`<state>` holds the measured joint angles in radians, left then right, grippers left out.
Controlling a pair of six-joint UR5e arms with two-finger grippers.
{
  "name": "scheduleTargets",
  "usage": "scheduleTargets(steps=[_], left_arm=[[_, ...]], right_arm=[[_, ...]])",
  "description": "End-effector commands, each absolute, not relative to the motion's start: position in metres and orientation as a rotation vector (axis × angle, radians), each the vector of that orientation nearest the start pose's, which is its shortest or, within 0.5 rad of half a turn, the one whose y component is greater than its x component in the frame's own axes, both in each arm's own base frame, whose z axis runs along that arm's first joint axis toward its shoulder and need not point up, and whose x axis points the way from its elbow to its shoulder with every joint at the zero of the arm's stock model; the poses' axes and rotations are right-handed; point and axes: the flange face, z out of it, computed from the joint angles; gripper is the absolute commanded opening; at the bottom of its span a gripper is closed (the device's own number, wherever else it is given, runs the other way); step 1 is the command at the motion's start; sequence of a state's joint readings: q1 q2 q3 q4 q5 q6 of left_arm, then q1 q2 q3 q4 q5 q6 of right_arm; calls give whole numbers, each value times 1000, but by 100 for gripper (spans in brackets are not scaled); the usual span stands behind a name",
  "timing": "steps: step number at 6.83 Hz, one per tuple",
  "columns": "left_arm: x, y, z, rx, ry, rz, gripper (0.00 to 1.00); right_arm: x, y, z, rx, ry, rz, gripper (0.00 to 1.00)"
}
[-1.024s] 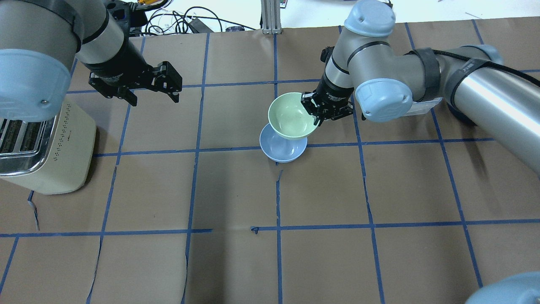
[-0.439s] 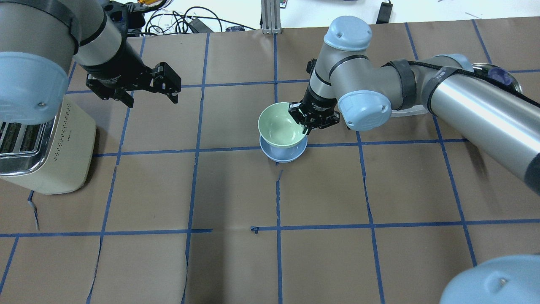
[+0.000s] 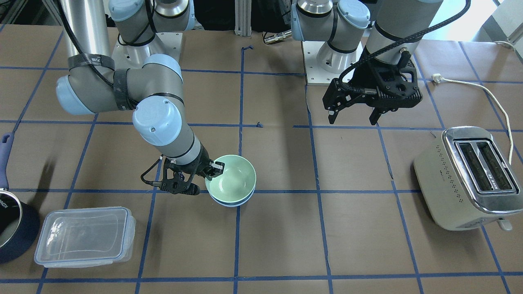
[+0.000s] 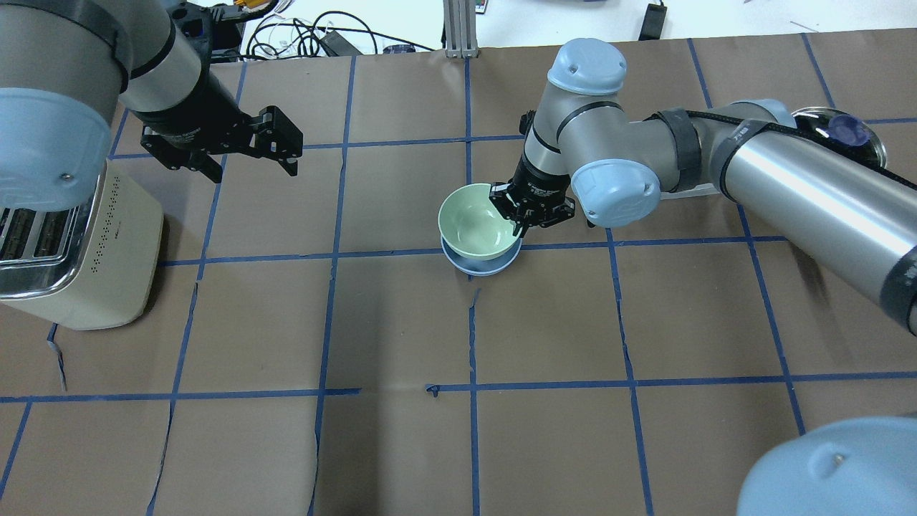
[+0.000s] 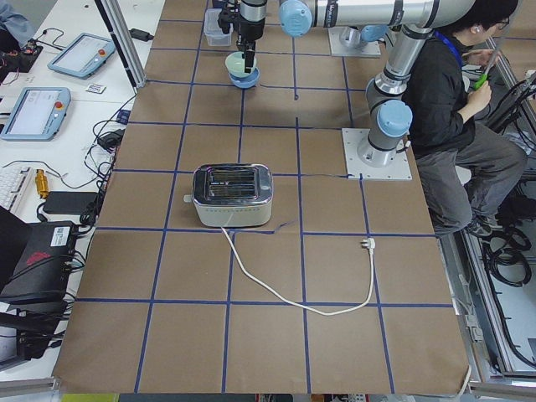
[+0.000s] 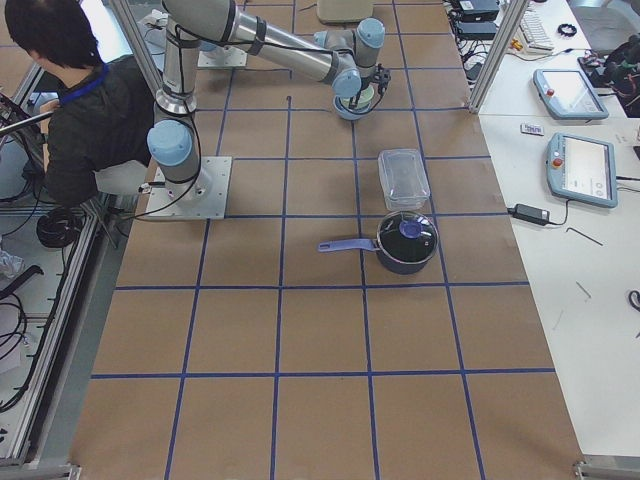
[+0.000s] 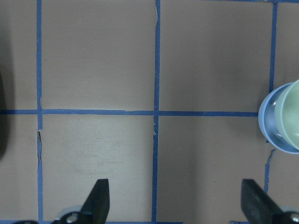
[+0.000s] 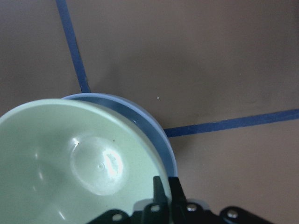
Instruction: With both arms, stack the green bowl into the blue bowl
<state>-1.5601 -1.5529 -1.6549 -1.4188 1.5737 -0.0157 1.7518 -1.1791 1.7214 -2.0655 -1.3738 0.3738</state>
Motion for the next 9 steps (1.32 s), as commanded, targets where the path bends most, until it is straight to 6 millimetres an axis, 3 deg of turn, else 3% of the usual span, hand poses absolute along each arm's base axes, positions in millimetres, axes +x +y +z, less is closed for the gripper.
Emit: scheduleTargets(steps=[1, 3, 4, 6, 7, 8, 9], left_arm=[[-126, -493, 469, -46, 3134, -130, 100], [-126, -494, 470, -46, 3135, -132, 100], [-126, -494, 470, -46, 3134, -132, 100], [-126, -494, 470, -46, 3135, -132, 100], [-127, -493, 470, -44, 3136, -132, 100], [-128, -493, 472, -41, 3134, -137, 100], [-128, -493, 472, -39, 3132, -139, 100]], right_arm=[[255, -556, 249, 290, 2954, 138, 99], [255, -561, 263, 296, 2953, 81, 100], [252, -570, 282, 295, 2980, 20, 100], [223, -588, 336, 327, 3027, -55, 100], [192, -597, 374, 360, 3048, -114, 100], [152, -596, 396, 427, 3069, -57, 100], [127, -590, 420, 297, 3092, -96, 100]])
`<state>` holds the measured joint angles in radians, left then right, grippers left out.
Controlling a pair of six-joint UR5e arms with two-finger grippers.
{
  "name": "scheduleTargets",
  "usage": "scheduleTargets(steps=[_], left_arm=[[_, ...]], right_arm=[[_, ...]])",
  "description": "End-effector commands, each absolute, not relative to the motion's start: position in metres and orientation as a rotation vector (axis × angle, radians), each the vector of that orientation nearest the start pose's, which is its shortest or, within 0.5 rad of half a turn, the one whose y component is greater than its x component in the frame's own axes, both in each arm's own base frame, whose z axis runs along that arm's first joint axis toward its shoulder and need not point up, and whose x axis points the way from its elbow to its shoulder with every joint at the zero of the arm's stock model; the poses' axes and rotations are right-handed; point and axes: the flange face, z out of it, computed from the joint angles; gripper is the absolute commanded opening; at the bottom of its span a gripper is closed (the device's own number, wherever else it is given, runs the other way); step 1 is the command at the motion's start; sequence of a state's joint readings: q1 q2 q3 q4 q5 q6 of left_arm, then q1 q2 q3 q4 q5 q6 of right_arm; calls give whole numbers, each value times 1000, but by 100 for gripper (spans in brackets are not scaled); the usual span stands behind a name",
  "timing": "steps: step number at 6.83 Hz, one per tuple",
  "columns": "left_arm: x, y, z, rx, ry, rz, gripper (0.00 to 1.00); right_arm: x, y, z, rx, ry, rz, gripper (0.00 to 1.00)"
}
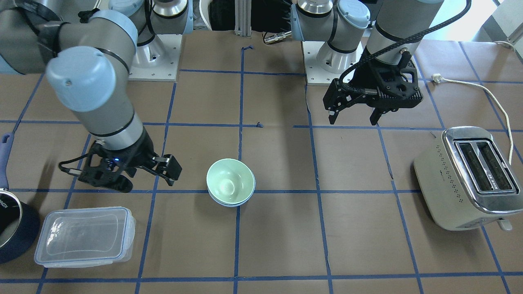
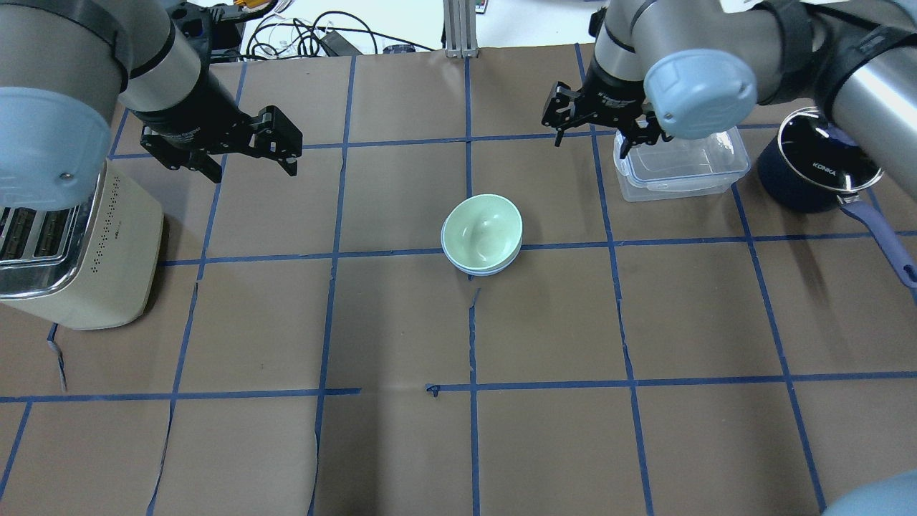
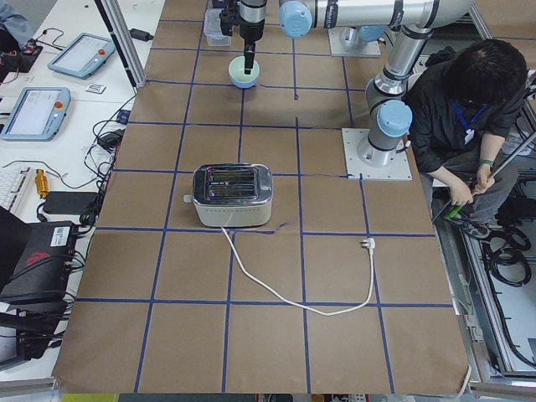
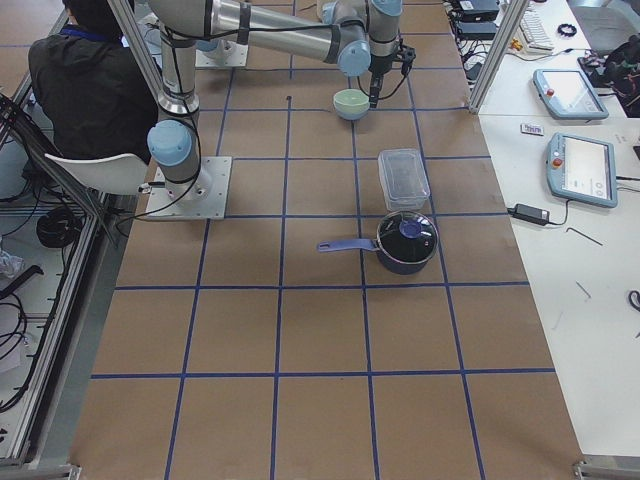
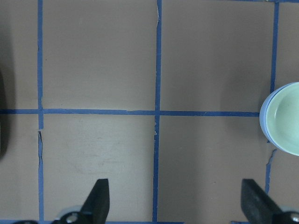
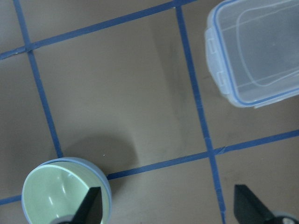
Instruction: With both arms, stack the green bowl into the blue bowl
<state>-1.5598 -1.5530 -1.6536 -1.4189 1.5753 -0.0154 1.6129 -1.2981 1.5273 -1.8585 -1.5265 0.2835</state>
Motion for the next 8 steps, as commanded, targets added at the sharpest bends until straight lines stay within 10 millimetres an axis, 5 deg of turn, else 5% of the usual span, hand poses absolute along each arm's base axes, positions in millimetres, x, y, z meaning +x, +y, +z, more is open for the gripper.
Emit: scheduleTargets(steps=[1, 4, 8], left_arm=[[-128, -493, 472, -39, 3132, -139, 100], [-129, -493, 472, -39, 3137, -137, 100], [-129, -493, 471, -39, 3139, -135, 100]], right_arm=[[123, -567, 444, 224, 3100, -60, 100], [129, -507, 502, 185, 3092, -21, 100], [130, -491, 511, 89, 3097, 62, 100]])
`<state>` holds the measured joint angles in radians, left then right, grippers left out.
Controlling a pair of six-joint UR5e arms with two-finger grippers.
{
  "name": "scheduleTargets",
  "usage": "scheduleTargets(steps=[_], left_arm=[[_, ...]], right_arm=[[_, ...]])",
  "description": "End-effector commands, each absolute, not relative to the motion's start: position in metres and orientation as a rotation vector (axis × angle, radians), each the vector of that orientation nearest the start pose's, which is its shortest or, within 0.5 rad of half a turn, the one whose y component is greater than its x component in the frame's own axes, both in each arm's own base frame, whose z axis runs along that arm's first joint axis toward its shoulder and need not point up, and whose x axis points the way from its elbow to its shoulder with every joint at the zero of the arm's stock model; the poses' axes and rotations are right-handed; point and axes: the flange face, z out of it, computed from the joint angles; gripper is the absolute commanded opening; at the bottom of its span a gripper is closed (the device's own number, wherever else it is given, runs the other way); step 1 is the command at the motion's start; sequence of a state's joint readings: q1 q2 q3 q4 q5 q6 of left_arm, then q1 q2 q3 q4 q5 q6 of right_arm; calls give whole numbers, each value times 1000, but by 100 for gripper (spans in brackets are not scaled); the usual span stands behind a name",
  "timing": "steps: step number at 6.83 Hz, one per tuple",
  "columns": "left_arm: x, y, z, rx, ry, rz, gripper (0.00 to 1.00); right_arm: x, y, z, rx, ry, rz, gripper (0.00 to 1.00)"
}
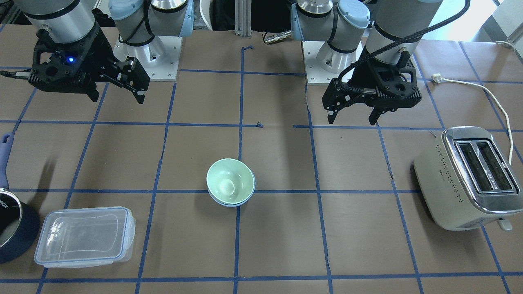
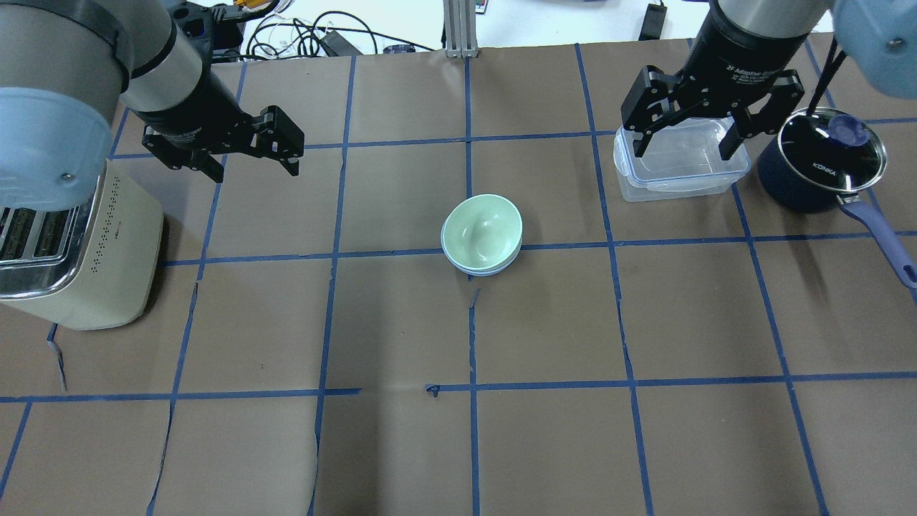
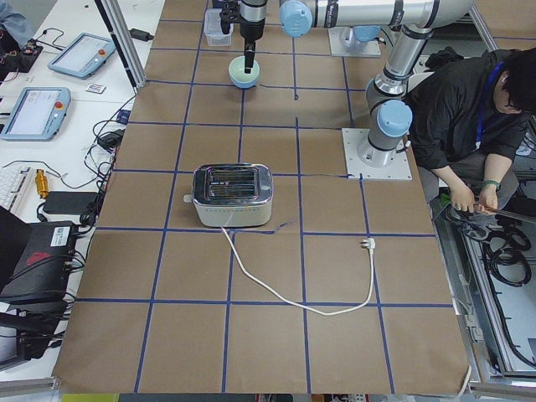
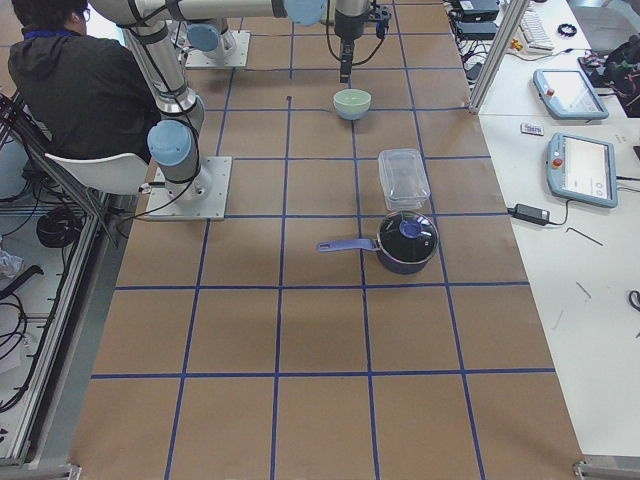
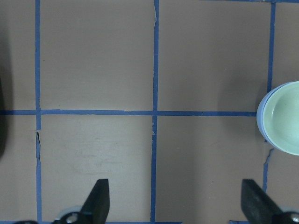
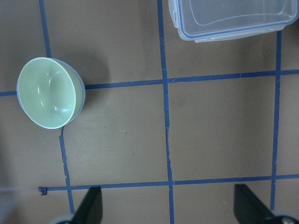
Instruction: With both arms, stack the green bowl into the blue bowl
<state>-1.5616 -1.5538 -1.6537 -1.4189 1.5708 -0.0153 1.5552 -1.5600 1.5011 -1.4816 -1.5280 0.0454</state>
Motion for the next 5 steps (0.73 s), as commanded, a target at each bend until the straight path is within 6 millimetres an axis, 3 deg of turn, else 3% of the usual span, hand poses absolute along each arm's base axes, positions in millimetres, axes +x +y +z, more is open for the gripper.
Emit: scheduleTargets(steps=[1, 5], left_arm=[[-129, -493, 471, -38, 3140, -135, 100], [-129, -493, 472, -38, 3142, -137, 100]], right_arm=[[130, -485, 516, 89, 3097, 53, 100], [130, -487, 509, 87, 3108, 75, 100]])
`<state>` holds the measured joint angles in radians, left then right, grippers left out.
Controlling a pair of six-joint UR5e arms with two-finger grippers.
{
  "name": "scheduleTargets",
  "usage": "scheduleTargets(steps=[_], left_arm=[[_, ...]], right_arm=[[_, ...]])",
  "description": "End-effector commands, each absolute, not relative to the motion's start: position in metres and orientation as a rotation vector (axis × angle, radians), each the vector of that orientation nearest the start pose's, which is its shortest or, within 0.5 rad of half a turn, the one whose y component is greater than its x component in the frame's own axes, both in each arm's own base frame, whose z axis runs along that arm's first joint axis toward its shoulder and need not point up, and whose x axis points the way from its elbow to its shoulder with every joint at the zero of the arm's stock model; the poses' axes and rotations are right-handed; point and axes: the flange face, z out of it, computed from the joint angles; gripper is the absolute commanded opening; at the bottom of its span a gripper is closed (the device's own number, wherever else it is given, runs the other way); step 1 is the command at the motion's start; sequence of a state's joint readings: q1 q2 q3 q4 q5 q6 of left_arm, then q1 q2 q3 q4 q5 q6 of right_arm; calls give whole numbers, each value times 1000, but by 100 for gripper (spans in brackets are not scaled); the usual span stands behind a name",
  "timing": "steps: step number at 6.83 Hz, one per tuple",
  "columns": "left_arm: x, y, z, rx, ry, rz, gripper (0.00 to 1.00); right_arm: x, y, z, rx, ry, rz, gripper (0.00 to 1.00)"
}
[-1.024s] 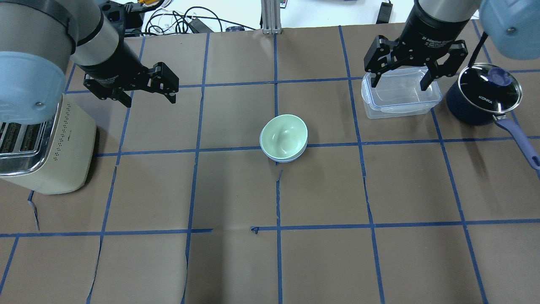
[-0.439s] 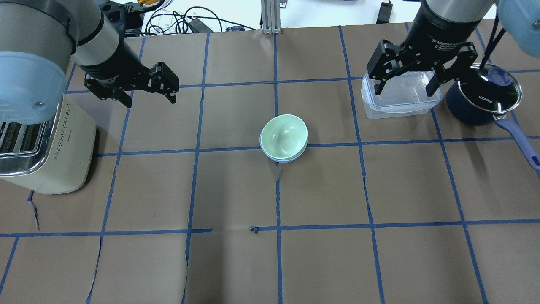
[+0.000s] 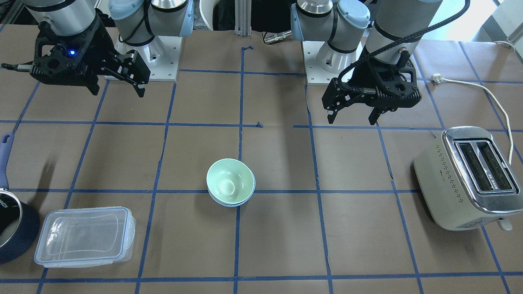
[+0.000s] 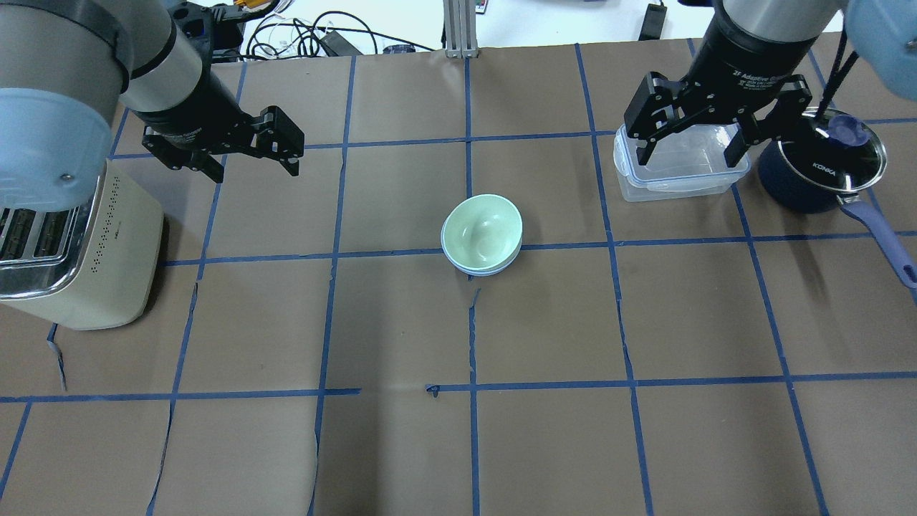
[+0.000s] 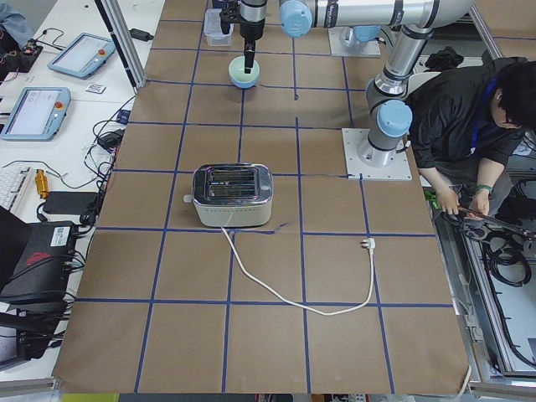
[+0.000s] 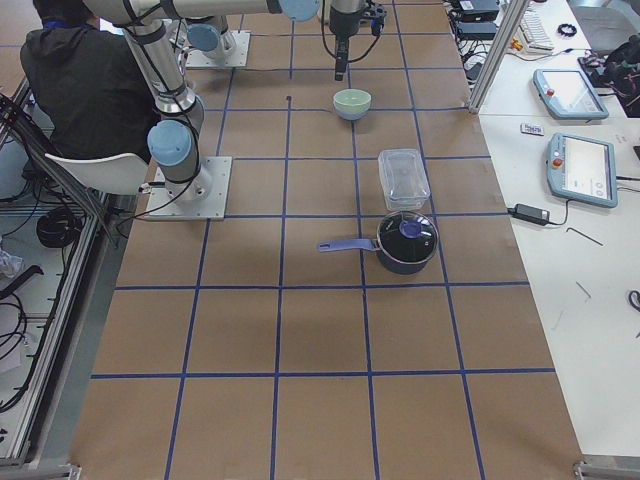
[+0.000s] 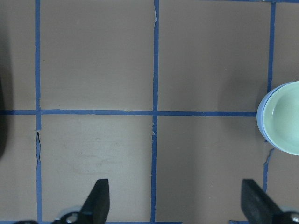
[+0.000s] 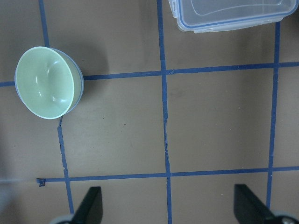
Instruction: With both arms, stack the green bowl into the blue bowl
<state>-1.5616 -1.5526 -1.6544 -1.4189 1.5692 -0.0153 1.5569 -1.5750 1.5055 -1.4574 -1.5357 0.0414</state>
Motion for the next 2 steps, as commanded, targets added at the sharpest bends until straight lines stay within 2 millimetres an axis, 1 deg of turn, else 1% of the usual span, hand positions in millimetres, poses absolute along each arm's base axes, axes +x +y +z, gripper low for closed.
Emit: scheduleTargets(steps=[1, 2], left_arm=[[-128, -493, 470, -41, 3139, -133, 100], [-128, -493, 472, -41, 3137, -137, 100]], right_arm=[[130, -487, 510, 87, 3108, 72, 100], [130, -487, 508, 89, 3108, 77, 100]])
